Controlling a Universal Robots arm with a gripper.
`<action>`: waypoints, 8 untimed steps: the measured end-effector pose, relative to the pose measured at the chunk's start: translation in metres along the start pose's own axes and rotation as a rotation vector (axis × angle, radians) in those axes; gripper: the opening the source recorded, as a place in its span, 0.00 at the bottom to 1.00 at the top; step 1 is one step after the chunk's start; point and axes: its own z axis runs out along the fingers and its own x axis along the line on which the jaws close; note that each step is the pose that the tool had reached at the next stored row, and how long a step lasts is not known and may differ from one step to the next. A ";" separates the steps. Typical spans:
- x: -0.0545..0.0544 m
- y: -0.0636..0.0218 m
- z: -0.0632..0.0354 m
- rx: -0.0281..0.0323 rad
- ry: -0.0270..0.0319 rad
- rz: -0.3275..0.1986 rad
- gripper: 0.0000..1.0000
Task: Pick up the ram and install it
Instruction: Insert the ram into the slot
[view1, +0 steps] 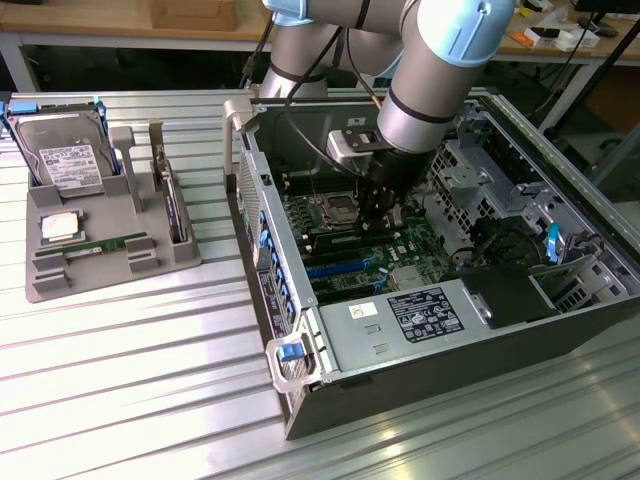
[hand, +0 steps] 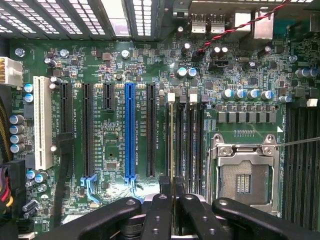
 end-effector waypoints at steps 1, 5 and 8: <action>0.000 0.0000 -0.0010 0.0000 0.0000 0.000 0.12; 0.000 0.0001 -0.0028 0.0001 -0.0001 0.000 0.12; -0.001 -0.0019 -0.0028 -0.0001 0.0002 0.000 0.12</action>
